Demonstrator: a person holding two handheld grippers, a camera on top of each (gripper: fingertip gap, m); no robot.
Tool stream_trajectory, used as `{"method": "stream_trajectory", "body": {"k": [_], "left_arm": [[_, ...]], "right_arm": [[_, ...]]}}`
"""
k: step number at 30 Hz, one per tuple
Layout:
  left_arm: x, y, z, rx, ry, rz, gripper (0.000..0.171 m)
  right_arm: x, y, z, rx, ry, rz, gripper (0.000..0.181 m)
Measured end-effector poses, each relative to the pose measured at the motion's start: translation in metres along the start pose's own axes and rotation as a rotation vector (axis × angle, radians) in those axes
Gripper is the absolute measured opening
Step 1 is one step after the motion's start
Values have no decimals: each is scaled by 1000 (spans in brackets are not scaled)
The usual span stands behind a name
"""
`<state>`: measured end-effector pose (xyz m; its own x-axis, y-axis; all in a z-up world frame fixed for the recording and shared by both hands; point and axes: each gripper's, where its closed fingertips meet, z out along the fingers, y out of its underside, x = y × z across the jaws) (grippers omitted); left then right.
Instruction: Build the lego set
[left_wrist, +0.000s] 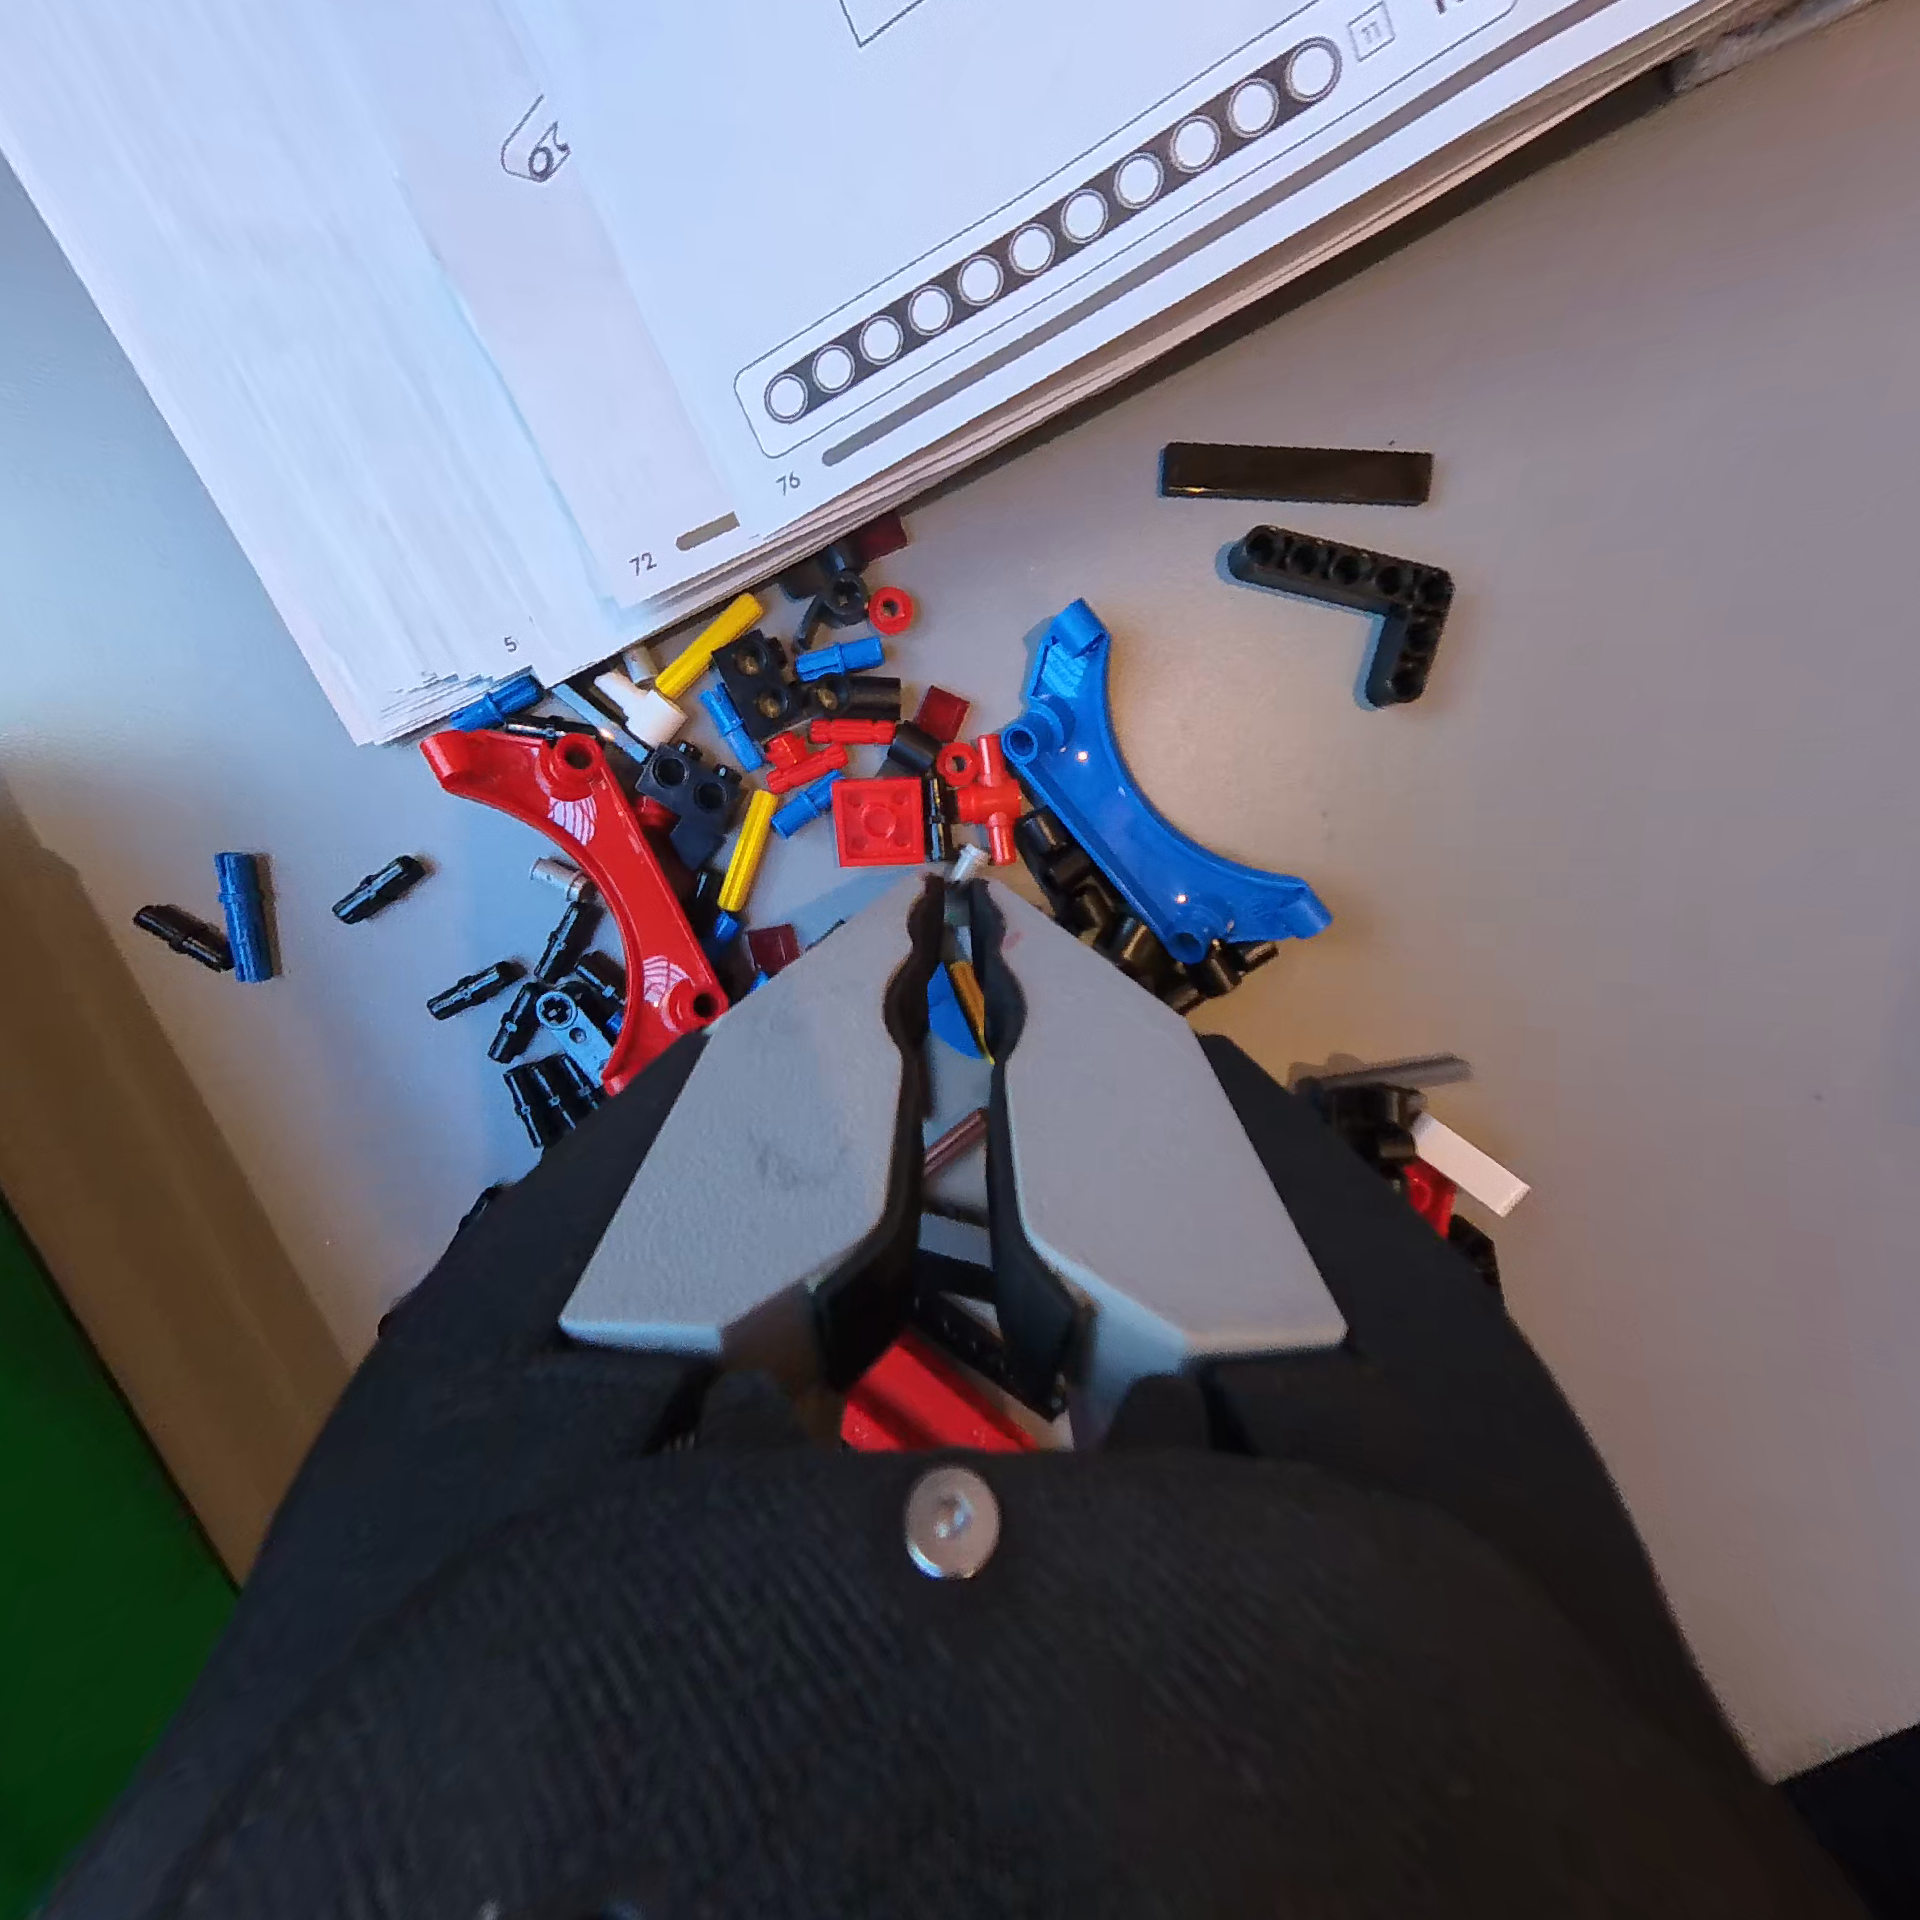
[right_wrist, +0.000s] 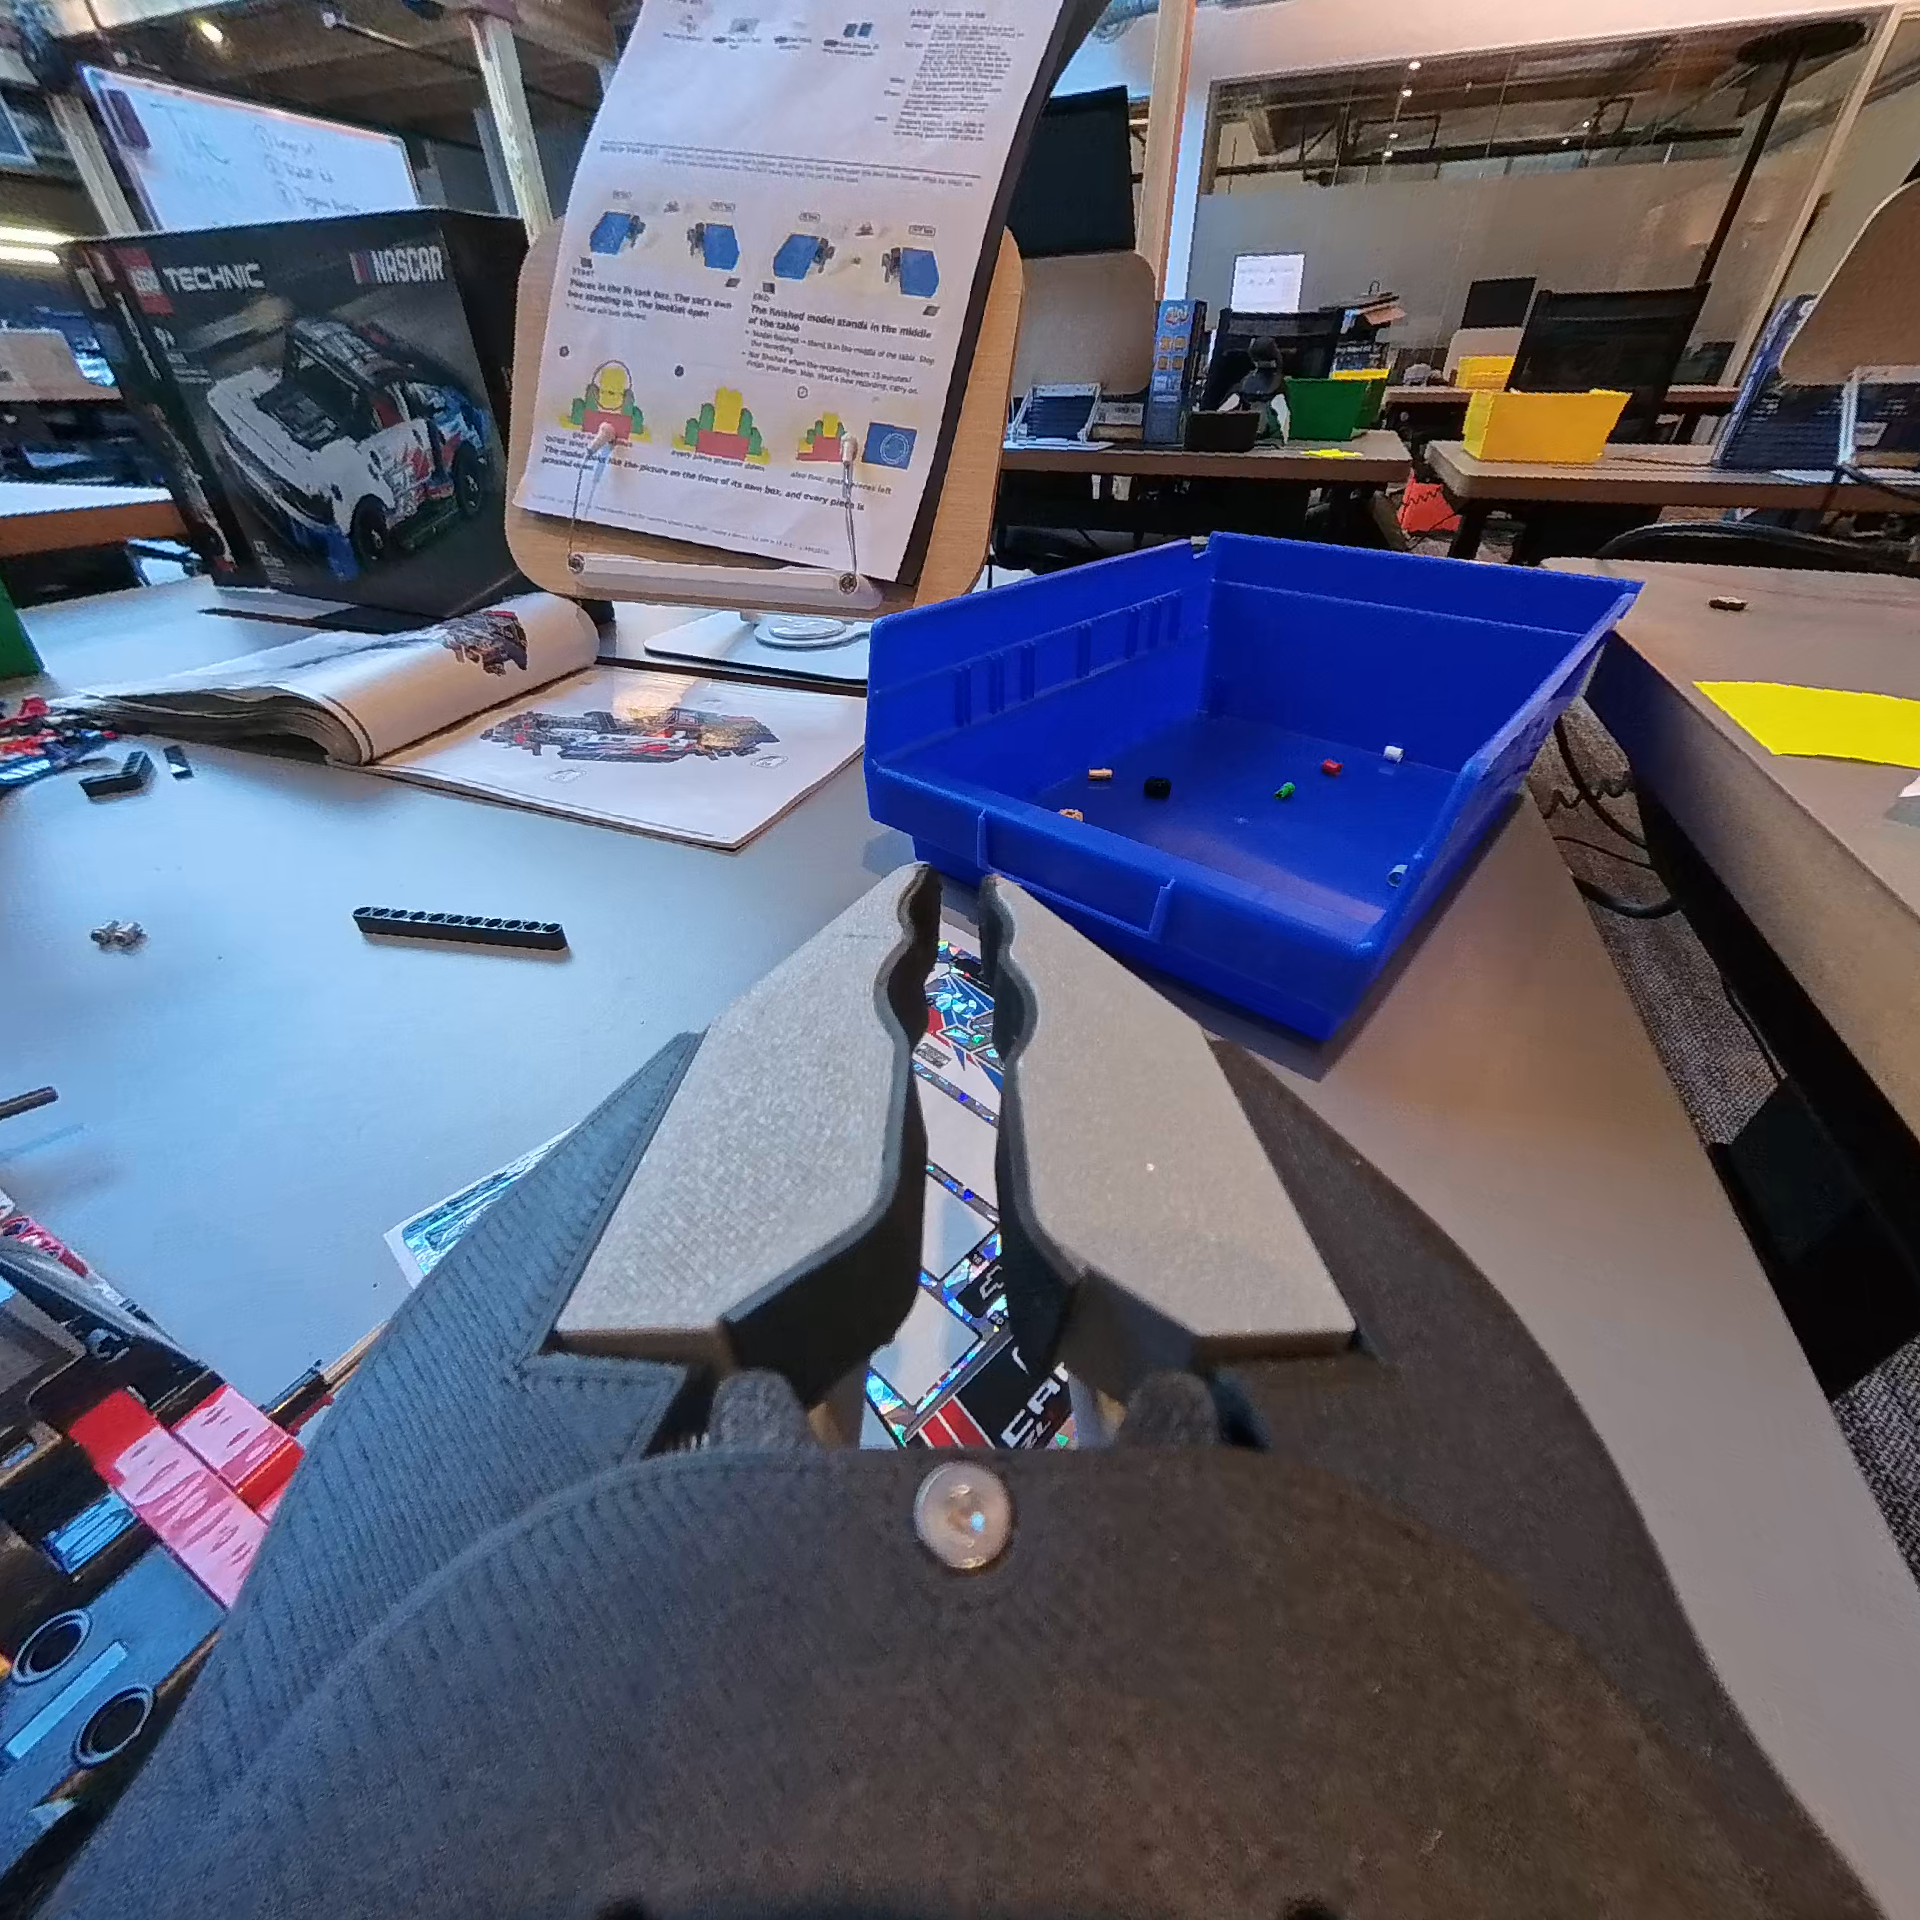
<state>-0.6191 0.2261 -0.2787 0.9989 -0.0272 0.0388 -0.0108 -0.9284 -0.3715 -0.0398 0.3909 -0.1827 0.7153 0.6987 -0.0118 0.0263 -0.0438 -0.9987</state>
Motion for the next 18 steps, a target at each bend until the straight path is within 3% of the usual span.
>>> {"method": "stream_trajectory", "body": {"k": [12, 18], "left_arm": [[8, -5, -17, 18, -41, 162, 1], [63, -15, -26, 55, 26, 364, 1]], "right_arm": [[0, 0, 0, 0, -1, -2, 5], [0, 0, 0, -1, 0, -3, 5]]}}
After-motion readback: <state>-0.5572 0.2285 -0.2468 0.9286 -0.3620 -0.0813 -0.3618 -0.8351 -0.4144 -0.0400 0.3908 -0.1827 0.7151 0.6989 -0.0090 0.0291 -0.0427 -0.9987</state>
